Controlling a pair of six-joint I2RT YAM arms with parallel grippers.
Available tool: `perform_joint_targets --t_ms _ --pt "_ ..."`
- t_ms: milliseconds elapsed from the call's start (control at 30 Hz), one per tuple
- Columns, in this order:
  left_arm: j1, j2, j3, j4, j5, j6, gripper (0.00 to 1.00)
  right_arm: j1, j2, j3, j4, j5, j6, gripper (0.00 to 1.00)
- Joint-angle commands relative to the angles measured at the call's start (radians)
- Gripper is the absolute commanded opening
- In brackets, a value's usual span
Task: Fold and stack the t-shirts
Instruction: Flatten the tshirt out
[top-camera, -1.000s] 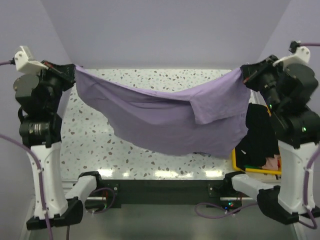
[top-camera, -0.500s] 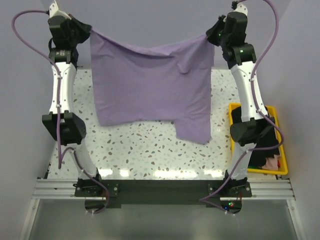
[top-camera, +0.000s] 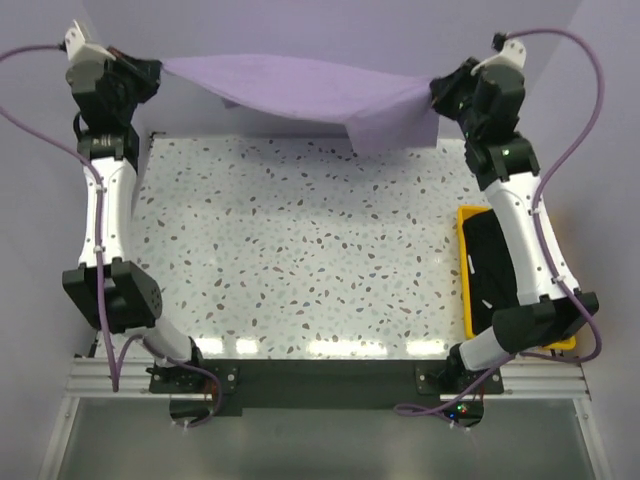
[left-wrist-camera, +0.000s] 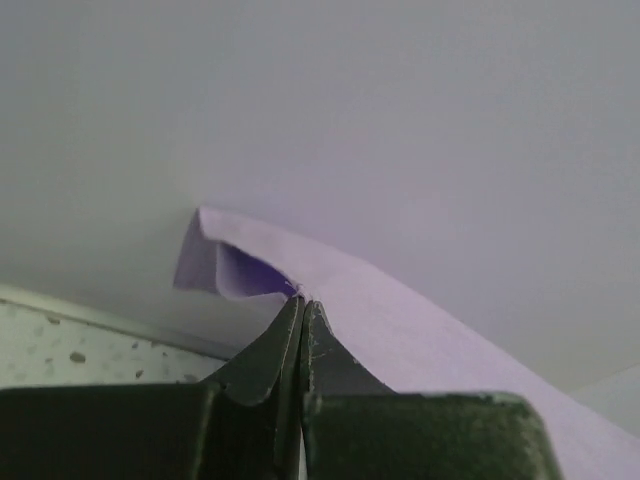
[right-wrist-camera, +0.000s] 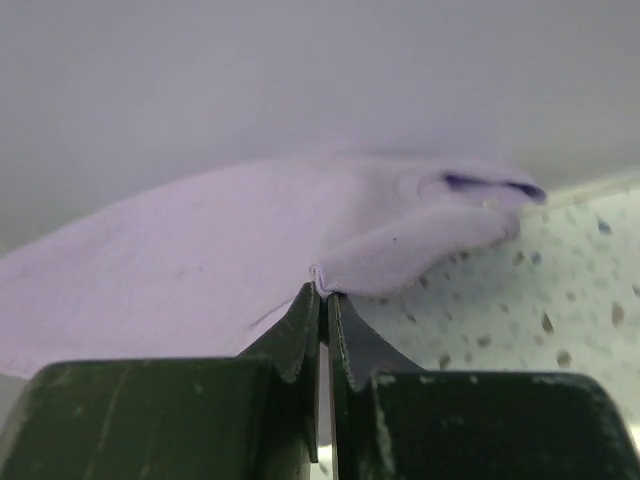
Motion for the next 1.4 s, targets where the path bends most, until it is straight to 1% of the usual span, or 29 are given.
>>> perform_joint_targets --t_ms 0,67,100,167,200,267,300,400,500,533,733,767,867,900,1000,1033,1100,1167,1367 --pt "-0.003 -0.118 -0.324 0.063 -0.004 0.016 0.0 -0.007 -0.044 -0.273 0.004 -0.002 0.045 0.0" --pt "-0.001 -0.193 -0.456 0.063 -0.027 0.013 0.0 -0.005 -0.11 -0.412 0.014 -0.04 0.088 0.0" --pt "-0.003 -0.218 -0.581 0.063 -0.036 0.011 0.0 -0.005 -0.125 -0.536 0.018 -0.057 0.101 0.0" --pt "-0.001 -0.279 -0.701 0.055 -0.071 -0.004 0.0 -0.007 -0.153 -0.642 0.011 -0.088 0.13 0.0" --pt "-0.001 -0.295 -0.809 0.052 -0.079 -0.009 0.0 -0.005 -0.156 -0.723 -0.011 -0.096 0.131 0.0" --pt "-0.003 -0.332 -0.902 0.023 -0.114 -0.03 0.0 -0.005 -0.153 -0.787 -0.031 -0.097 0.133 0.0" --pt "-0.001 -0.341 -0.986 0.02 -0.122 -0.039 0.0 -0.005 -0.148 -0.84 -0.043 -0.096 0.128 0.0" --pt "-0.003 -0.362 -1.114 -0.001 -0.128 -0.07 0.0 -0.004 -0.129 -0.923 -0.055 -0.085 0.118 0.0" --pt "-0.003 -0.398 -1.191 -0.032 -0.151 -0.076 0.0 -0.005 -0.119 -0.994 -0.055 -0.097 0.113 0.0" --pt "-0.003 -0.41 -1.209 -0.037 -0.157 -0.072 0.0 -0.007 -0.124 -1.012 -0.049 -0.097 0.111 0.02" --pt "-0.003 -0.52 -1.292 -0.098 -0.205 -0.047 0.0 -0.005 -0.205 -1.103 -0.066 -0.061 0.104 0.22" --pt "-0.003 -0.546 -1.304 -0.116 -0.207 -0.038 0.0 -0.005 -0.222 -1.123 -0.075 -0.054 0.104 0.29" --pt "-0.003 -0.602 -1.334 -0.147 -0.26 -0.025 0.0 -0.005 -0.305 -1.169 -0.112 -0.036 0.111 0.4" --pt "-0.003 -0.614 -1.34 -0.155 -0.266 -0.025 0.0 -0.005 -0.355 -1.18 -0.123 -0.034 0.116 0.46" --pt "-0.003 -0.646 -1.363 -0.164 -0.266 -0.029 0.03 -0.004 -0.437 -1.229 -0.17 -0.04 0.137 0.55" --pt "-0.003 -0.657 -1.369 -0.164 -0.265 -0.032 0.04 -0.004 -0.496 -1.246 -0.18 -0.05 0.151 0.55" --pt "-0.004 -0.665 -1.384 -0.162 -0.263 -0.036 0.06 -0.001 -0.55 -1.292 -0.21 -0.054 0.164 0.56" --pt "-0.003 -0.671 -1.39 -0.159 -0.259 -0.041 0.06 -0.002 -0.611 -1.333 -0.233 -0.068 0.183 0.56" --pt "-0.003 -0.68 -1.395 -0.156 -0.256 -0.05 0.06 0.019 -0.661 -1.384 -0.275 -0.097 0.231 0.56"
